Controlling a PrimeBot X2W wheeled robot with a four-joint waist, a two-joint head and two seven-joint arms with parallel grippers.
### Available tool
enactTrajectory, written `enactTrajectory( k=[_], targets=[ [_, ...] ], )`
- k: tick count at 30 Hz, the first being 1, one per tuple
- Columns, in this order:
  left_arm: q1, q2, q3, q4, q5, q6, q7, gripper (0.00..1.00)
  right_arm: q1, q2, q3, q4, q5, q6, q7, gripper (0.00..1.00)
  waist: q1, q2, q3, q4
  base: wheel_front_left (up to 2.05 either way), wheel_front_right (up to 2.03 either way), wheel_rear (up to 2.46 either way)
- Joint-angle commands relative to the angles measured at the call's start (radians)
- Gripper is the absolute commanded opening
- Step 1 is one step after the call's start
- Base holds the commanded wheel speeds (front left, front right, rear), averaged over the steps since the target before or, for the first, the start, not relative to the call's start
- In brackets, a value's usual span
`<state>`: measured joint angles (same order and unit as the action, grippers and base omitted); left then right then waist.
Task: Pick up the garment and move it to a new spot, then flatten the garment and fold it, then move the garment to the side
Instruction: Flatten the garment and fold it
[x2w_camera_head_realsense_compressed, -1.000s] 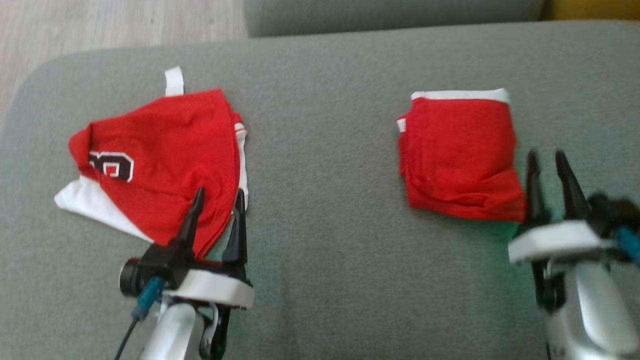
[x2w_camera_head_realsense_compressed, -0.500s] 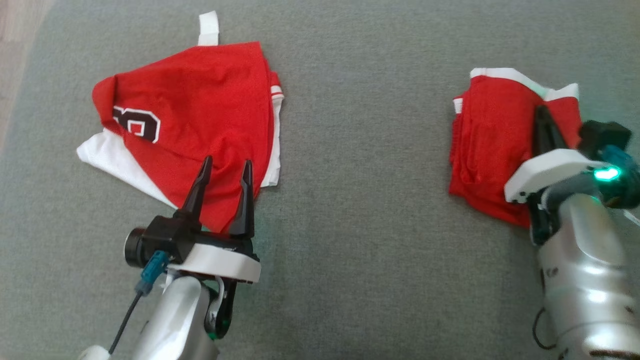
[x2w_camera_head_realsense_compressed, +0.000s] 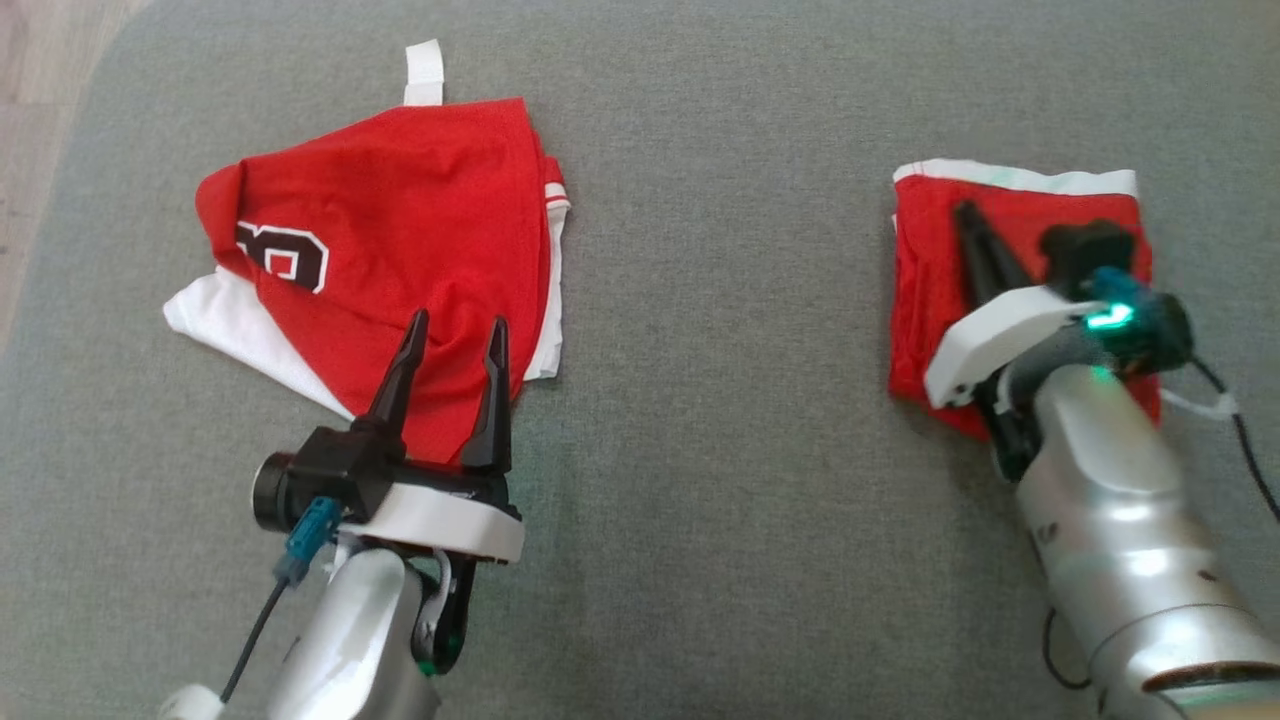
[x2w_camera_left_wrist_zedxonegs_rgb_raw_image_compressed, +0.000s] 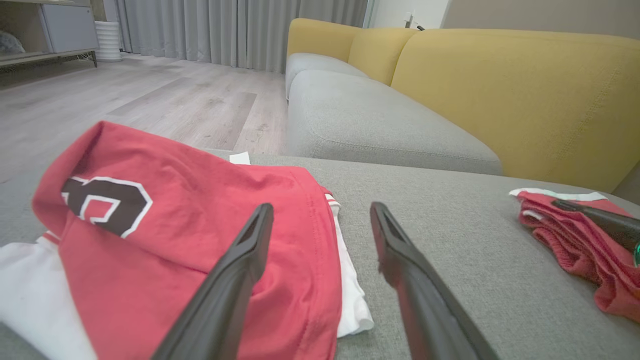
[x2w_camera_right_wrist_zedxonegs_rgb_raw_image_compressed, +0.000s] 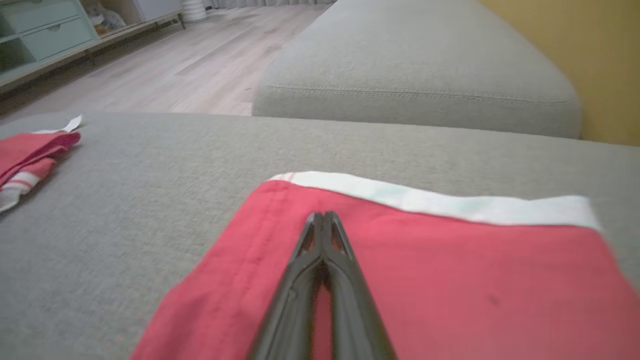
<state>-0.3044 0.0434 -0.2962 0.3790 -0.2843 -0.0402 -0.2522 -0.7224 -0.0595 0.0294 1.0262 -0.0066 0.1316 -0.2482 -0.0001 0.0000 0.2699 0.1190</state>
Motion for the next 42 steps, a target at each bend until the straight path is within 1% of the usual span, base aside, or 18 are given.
enactTrajectory(
  k=[1,8,11,13,15,20,21,24,25,26,27,28,29,33,36,42],
  targets=[
    [-0.026,0.007,0.018,-0.031,-0.013,0.005,-0.01,1.0,-0.02,0.009,0.056,-0.012,0.012,-0.001,-0.013,0.0,0.0001,0.0,0.003,0.004,0.0,0.0,0.0],
    [-0.018,0.007,0.02,-0.025,-0.014,0.008,-0.01,1.0,0.002,0.009,0.225,0.044,0.111,-0.001,0.002,0.0,0.0001,0.0,0.001,0.007,0.0,0.0,0.0],
    [-0.014,0.007,0.032,-0.023,-0.011,0.009,-0.01,1.0,0.015,0.009,0.258,0.031,0.15,-0.001,-0.005,0.0,0.0001,0.0,-0.015,-0.006,0.0,0.0,0.0],
    [-0.01,0.007,0.038,-0.024,-0.009,0.008,-0.01,1.0,0.02,0.009,0.236,0.015,0.167,-0.001,-0.01,0.0,0.0001,0.0,-0.029,-0.017,0.0,0.0,0.0],
    [-0.004,0.007,0.044,-0.029,-0.009,0.009,-0.01,1.0,0.031,0.009,0.191,-0.023,0.168,-0.001,-0.012,0.0,0.0001,0.0,-0.047,-0.032,0.0,0.0,0.0],
    [0.016,0.007,0.054,-0.04,-0.006,0.01,-0.01,1.0,0.128,0.009,0.038,-0.234,0.115,-0.001,-0.013,0.0,0.0001,0.0,-0.085,-0.071,0.0,0.0,0.0],
    [0.016,0.007,0.054,-0.04,-0.006,0.01,-0.01,1.0,0.128,0.009,0.038,-0.234,0.115,-0.001,-0.013,0.0,0.0001,0.0,-0.085,-0.071,0.0,0.0,0.0],
    [0.031,0.007,0.058,-0.043,-0.005,0.011,-0.01,1.0,0.211,0.009,-0.025,-0.355,0.095,-0.001,-0.013,0.0,0.0001,0.0,-0.107,-0.094,0.0,0.0,0.0],
    [0.039,0.007,0.06,-0.044,-0.004,0.011,-0.01,1.0,0.266,0.009,-0.056,-0.428,0.087,-0.001,-0.013,0.0,0.0001,0.0,-0.12,-0.106,0.0,0.0,0.0],
    [0.039,0.007,0.06,-0.044,-0.004,0.011,-0.01,1.0,0.266,0.009,-0.056,-0.428,0.087,-0.001,-0.013,0.0,0.0001,0.0,-0.12,-0.106,0.0,0.0,0.0],
    [0.044,0.007,0.06,-0.045,-0.004,0.012,-0.01,1.0,0.294,0.009,-0.068,-0.461,0.08,-0.001,-0.013,0.17,0.0001,0.0,-0.125,-0.111,0.0,0.0,0.0],
    [0.049,0.007,0.06,-0.045,-0.005,0.013,-0.01,1.0,0.323,0.009,-0.079,-0.492,0.071,-0.001,-0.013,0.84,0.0001,0.0,-0.131,-0.115,0.0,0.0,0.0],
    [0.054,0.007,0.06,-0.046,-0.005,0.014,-0.01,1.0,0.353,0.009,-0.087,-0.518,0.07,-0.001,-0.013,1.0,0.0001,0.0,-0.136,-0.119,0.0,0.0,0.0],
    [0.075,0.007,0.06,-0.048,-0.007,0.015,-0.01,1.0,0.463,0.009,-0.077,-0.593,0.069,-0.001,-0.013,1.0,0.0001,0.0,-0.152,-0.13,0.0,0.0,0.0],
    [0.089,0.007,0.062,-0.049,-0.006,0.014,-0.01,1.0,0.519,0.009,-0.069,-0.622,0.081,-0.001,-0.013,1.0,0.0001,0.0,-0.158,-0.136,0.0,0.0,0.0],
    [0.101,0.007,0.062,-0.045,-0.006,0.012,-0.01,1.0,0.54,0.009,-0.067,-0.642,0.086,-0.001,-0.013,1.0,0.0001,0.0,-0.161,-0.137,0.0,0.0,0.0]
  ],
)
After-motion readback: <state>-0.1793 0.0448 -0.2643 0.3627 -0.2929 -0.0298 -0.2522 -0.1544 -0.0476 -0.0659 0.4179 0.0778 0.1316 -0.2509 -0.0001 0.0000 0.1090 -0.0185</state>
